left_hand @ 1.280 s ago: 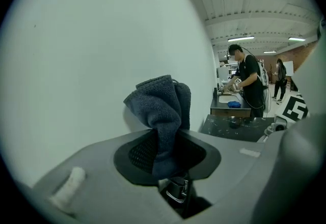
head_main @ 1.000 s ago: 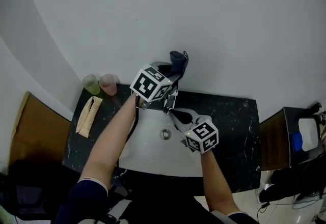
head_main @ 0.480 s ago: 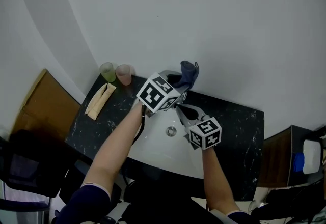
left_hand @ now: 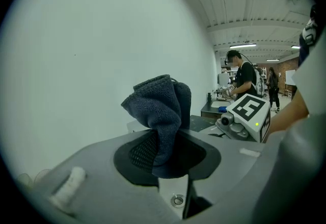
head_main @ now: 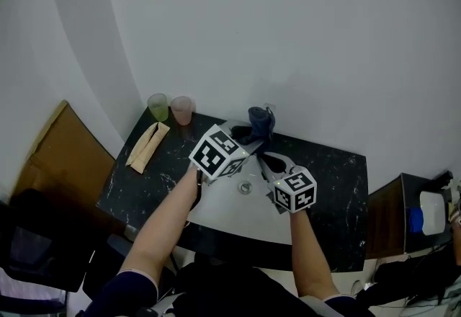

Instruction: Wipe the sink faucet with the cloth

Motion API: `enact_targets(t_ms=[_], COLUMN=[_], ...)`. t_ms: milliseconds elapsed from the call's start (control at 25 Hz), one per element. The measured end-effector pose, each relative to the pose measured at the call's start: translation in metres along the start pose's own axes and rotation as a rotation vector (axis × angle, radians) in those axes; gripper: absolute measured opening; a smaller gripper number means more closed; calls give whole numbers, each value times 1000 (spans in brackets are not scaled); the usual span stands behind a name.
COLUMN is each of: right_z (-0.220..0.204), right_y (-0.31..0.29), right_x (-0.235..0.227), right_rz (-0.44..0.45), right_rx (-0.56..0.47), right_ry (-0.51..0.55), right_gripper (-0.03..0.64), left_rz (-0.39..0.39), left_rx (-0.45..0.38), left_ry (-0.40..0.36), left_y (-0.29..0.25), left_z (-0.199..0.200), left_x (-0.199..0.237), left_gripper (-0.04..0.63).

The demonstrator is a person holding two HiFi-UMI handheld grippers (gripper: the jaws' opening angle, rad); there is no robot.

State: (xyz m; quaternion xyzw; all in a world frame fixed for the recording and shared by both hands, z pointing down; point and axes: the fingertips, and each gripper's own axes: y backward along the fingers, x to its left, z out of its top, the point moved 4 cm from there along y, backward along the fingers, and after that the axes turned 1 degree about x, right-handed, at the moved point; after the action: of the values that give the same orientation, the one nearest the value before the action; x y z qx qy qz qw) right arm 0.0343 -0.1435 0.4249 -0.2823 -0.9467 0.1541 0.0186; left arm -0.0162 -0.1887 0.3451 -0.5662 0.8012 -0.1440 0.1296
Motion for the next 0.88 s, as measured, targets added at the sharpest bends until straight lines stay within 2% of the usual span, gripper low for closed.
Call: enact_targets(t_ms=[320,520,720,880], right_z=[12,30,50,59], right_y=[28,48,70,84], right_x=[35,56,58,51], right_rz=[-137,-189,-204,-195], right_rx=[-57,-92,-156,-190], right_ry=[-49,-10,0,-13], right_gripper=[6,6,6,6], left_rz=[12,6,5,48], left_rx=[-52,-76,-100,-115], left_ry=[49,101,142,159], left_y=[49,69,76,80], left_z=[-30,-47,-47,-38], left_x=[-5,-9,-26,-35], left_gripper=[97,98,98,98])
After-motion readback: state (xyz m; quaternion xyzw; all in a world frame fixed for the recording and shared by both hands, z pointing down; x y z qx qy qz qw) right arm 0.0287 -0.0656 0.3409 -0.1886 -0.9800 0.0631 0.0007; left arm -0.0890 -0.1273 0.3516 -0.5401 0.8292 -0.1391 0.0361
